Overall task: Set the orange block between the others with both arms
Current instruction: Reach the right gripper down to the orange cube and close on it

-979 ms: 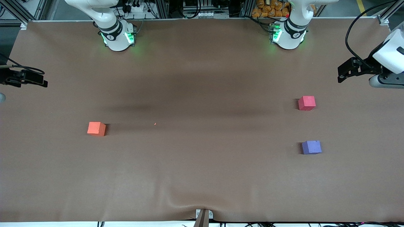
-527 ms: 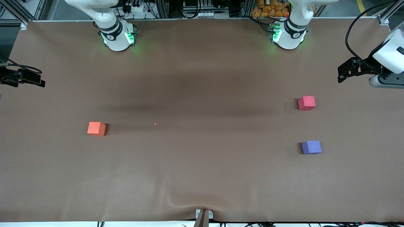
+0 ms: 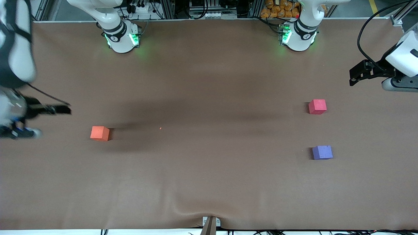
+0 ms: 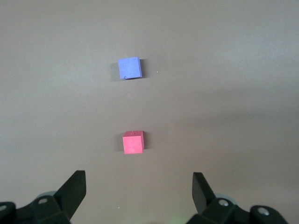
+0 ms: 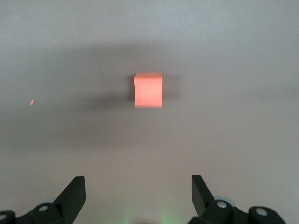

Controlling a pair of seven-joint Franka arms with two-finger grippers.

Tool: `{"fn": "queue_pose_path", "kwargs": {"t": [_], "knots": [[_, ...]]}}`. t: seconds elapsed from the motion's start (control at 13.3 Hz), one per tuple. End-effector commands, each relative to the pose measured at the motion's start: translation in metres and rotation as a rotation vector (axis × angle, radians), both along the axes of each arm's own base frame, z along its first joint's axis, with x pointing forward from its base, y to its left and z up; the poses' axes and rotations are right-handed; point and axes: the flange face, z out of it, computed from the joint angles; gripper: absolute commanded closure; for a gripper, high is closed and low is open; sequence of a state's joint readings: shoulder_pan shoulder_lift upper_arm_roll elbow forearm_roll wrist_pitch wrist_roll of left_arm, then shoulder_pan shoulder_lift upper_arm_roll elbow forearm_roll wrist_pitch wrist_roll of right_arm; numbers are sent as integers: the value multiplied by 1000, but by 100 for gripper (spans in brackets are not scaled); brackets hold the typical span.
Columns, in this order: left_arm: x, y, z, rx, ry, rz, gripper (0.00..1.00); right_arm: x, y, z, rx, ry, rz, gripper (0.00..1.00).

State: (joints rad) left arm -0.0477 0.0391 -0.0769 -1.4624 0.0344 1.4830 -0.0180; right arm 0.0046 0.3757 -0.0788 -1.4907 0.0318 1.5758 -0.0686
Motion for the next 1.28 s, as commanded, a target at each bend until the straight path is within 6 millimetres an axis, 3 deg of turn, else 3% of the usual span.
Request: {"fn": "queue_pose_path", "kwargs": {"t": [0.0, 0.23, 0.68, 0.98, 1.21], "knots": [[0, 1, 3, -19, -5, -14, 0, 10, 5, -58, -12, 5, 12, 0], [0, 1, 3, -19, -5, -13, 0, 14, 5, -122, -15, 67, 14, 0], [1, 1, 2, -17, -4, -11, 0, 24, -2, -197, -25, 51, 14, 0], [1, 1, 2, -15, -4, -8, 0, 16, -7, -232, -27, 79, 6, 0], [1, 1, 2, -15, -4, -6, 0, 10, -6, -245, -26, 90, 9, 0]]}}
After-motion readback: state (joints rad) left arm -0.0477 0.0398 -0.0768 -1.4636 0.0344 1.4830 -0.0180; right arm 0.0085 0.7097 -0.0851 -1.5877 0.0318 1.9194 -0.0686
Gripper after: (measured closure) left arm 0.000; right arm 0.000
